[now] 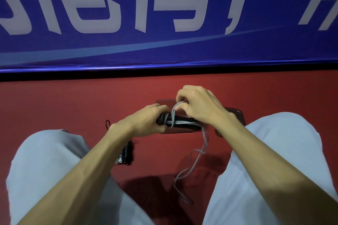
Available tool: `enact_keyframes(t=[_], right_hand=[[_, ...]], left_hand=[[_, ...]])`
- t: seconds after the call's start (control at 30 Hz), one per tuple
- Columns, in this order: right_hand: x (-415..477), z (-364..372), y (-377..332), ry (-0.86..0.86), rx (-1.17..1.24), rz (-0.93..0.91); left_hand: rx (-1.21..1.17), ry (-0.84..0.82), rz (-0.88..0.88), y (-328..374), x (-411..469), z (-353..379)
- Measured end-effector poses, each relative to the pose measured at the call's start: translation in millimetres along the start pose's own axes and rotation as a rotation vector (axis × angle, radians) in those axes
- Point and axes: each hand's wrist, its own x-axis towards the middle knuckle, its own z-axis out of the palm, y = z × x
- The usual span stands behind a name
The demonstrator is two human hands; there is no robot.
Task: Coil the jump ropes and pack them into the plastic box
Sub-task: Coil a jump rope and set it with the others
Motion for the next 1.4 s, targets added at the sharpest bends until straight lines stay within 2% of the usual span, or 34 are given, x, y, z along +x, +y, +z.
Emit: enact_keyframes(t=[0.1, 0.27, 0.33, 0.4, 0.43, 0.5, 0.6, 0.67, 0.77, 0.87, 0.93, 1.0, 1.17, 1.27, 1.4], right_hand=[[4, 1, 3, -0.029, 0.081, 0.164], [9, -3, 16, -0.168, 0.428, 0.314], [9, -9, 17, -0.124, 0.728, 0.351], [11, -15, 16, -0.027, 1.123, 0.423], [12, -17, 14, 0.008, 1.241, 0.44], [13, -16, 10, 0.003, 1.297, 0.44], [14, -11, 2, -0.137, 1.25, 0.4], [14, -10, 1, -0.276, 1.137, 0.365], [10, -8, 4, -0.476, 0.865, 0.316], [8, -5, 10, -0.587, 0.43, 0.262], [8, -4, 16, -0.565, 0.256, 0.264], [8, -4, 19, -0.465, 0.228, 0.232], [4, -12, 11, -0.24, 0.149, -0.023], [0, -14, 6, -0.177, 0.031, -0.196], [-4, -14, 1, -0.037, -0.091, -0.362]], left_hand=[[-0.021, -0.011, 0.016, 7, -4, 0], [-0.109, 0.034, 0.052, 15, -7, -7], [-0.275, 0.061, 0.024, 15, -8, -13], [-0.543, 0.091, -0.019, 16, -10, -22], [-0.672, 0.127, -0.027, 18, -11, -27], [-0.896, 0.216, -0.061, 21, -13, -32], [-1.116, 0.317, -0.111, 22, -12, -35], [-1.203, 0.347, -0.126, 22, -11, -36], [-1.275, 0.377, -0.118, 24, -11, -41], [-1.254, 0.432, -0.171, 22, -11, -43], [-1.165, 0.47, -0.214, 19, -10, -41], [-1.056, 0.513, -0.258, 15, -10, -40], [-0.68, 0.604, -0.365, -5, -6, -36], [-0.551, 0.549, -0.384, -9, -2, -30], [-0.287, 0.413, -0.318, -8, 0, -23]])
